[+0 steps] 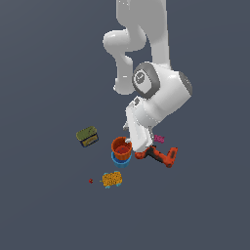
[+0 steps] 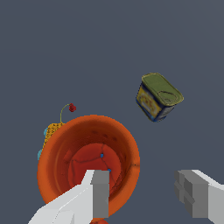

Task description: Pick up a designated object from a clutter of objects.

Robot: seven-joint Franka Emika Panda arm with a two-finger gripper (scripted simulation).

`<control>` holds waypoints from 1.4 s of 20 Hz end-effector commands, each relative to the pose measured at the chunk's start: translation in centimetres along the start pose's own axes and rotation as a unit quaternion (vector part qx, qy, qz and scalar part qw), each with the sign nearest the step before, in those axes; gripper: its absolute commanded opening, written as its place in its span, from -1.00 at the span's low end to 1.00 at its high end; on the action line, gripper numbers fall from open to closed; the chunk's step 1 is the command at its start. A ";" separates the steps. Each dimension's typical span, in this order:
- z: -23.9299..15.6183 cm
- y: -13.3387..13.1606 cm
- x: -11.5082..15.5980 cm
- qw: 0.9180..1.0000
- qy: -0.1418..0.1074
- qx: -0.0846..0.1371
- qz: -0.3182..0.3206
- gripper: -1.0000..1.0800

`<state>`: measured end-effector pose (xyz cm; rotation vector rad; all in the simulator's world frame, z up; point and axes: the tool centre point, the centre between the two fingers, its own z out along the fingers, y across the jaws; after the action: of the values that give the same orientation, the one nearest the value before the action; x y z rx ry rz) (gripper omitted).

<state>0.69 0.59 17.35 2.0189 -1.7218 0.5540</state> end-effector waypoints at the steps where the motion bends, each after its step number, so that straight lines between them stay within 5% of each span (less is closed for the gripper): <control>1: 0.2 0.0 0.0 1.000 0.000 0.000 0.000 0.23; 11: 3.0 0.1 0.0 1.000 0.000 0.000 0.001 0.23; 12: 3.0 0.1 0.0 1.000 0.000 0.000 0.001 -1.00; 28: 2.2 0.5 0.2 1.000 0.000 0.000 0.002 -1.00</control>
<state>0.36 -1.00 15.30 2.0154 -1.7248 0.5535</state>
